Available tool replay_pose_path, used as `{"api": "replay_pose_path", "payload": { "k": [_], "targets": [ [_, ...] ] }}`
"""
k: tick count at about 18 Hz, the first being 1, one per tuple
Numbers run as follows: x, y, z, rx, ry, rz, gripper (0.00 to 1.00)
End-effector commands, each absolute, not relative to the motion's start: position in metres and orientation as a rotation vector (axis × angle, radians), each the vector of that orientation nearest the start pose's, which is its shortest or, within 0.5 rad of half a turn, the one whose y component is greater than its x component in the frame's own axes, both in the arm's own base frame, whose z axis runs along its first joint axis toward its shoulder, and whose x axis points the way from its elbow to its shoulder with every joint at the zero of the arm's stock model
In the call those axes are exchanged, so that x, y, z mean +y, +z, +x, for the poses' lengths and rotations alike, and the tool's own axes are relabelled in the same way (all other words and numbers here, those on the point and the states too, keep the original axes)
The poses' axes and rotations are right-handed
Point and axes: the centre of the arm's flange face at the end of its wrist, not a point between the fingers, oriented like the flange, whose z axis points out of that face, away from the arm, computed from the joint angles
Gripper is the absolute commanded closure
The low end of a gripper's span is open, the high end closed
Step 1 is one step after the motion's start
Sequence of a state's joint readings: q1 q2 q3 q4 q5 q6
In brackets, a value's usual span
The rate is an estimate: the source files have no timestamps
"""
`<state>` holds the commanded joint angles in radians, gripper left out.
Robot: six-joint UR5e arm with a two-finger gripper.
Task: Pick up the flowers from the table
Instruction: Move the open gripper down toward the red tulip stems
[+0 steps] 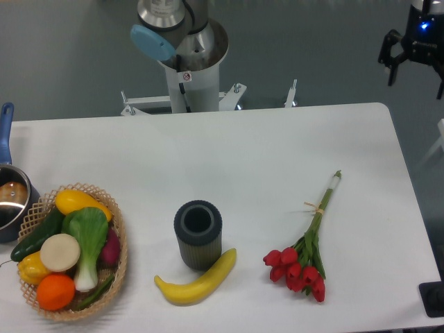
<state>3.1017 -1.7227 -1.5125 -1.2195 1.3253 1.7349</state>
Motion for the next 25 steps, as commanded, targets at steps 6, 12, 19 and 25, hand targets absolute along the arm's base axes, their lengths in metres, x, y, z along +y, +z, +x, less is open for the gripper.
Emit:
{"api": "replay_pose_path", "payload": {
  "k": [6,12,19,25],
  "targets": [
    [0.184,0.475,-0.566,0.336,0.381,-2.878,0.0],
    [0.193,0.465,-0.564,0.13,0.321,-2.81,0.0],
    [0.228,0.454,-0.561,-0.018,0.277,-2.783,0.0],
    [0.282,0.417,-0.564,-0.09,0.243,-2.768,0.0]
  ]
}}
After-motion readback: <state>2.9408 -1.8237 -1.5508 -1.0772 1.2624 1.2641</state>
